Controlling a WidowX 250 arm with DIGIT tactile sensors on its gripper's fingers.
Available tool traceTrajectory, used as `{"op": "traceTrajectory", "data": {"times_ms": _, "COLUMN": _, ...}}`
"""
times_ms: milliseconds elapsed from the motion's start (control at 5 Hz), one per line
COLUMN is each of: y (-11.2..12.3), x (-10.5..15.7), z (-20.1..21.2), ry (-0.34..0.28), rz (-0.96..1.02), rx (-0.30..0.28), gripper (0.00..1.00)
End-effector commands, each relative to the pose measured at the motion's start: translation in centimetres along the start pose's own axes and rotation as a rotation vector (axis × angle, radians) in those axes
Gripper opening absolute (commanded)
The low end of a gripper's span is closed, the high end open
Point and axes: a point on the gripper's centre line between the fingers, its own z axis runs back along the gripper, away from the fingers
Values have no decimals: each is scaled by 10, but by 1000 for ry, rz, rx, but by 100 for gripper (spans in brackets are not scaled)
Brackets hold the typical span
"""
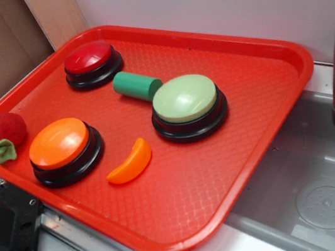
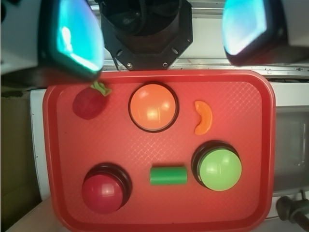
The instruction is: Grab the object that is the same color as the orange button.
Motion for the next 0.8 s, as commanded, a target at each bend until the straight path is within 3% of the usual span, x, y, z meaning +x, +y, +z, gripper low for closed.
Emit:
{"op": "traceTrajectory", "data": {"times_ms": 0, "y": 0, "x": 0, "z": 0, "ry": 0, "rz": 0, "rx": 0, "gripper": 100}}
{"op": "traceTrajectory", "data": {"times_ms": 600, "y": -48, "x": 21, "z": -92, "ry": -12, "rz": 130, "rx": -5, "gripper": 100}}
